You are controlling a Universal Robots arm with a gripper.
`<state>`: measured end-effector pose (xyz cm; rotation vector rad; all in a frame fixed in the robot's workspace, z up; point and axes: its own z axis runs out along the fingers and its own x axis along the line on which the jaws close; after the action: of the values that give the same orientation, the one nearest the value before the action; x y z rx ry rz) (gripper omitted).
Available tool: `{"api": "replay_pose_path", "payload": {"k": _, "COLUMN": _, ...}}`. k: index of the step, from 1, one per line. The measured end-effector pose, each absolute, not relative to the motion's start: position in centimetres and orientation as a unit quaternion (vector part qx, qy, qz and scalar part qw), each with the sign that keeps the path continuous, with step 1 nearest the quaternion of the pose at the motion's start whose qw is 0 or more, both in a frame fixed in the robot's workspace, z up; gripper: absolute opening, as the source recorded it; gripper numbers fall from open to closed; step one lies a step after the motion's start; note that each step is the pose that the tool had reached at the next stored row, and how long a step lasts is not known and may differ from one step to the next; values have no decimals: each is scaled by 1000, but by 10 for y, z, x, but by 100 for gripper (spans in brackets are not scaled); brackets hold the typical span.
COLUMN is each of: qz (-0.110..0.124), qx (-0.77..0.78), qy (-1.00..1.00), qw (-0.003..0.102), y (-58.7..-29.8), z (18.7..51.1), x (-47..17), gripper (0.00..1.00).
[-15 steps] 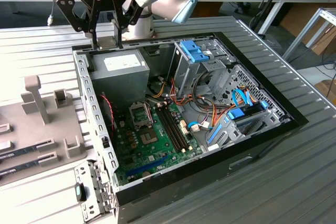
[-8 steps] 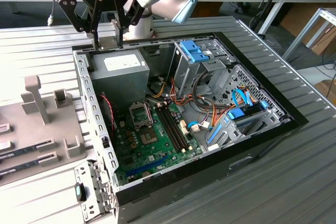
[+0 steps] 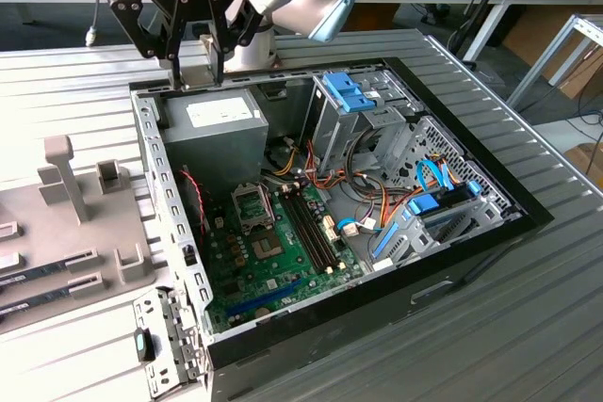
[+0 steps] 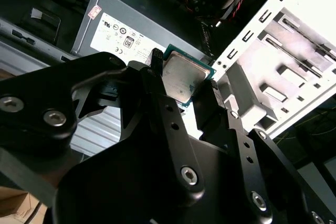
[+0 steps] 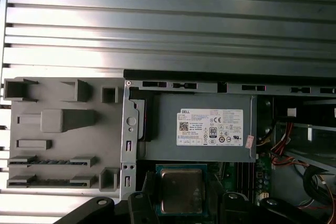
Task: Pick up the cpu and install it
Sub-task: 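Pick up the cpu and move it towards the insertion slot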
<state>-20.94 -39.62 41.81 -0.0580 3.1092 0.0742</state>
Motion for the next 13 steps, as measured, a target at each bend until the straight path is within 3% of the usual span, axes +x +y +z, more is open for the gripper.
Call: {"api": "replay_pose_path", "payload": {"k": 13, "qz": 24, "qx": -19, "qy": 999, "qw": 15, "y": -396, "z": 417, "x": -202, "gripper": 47}}
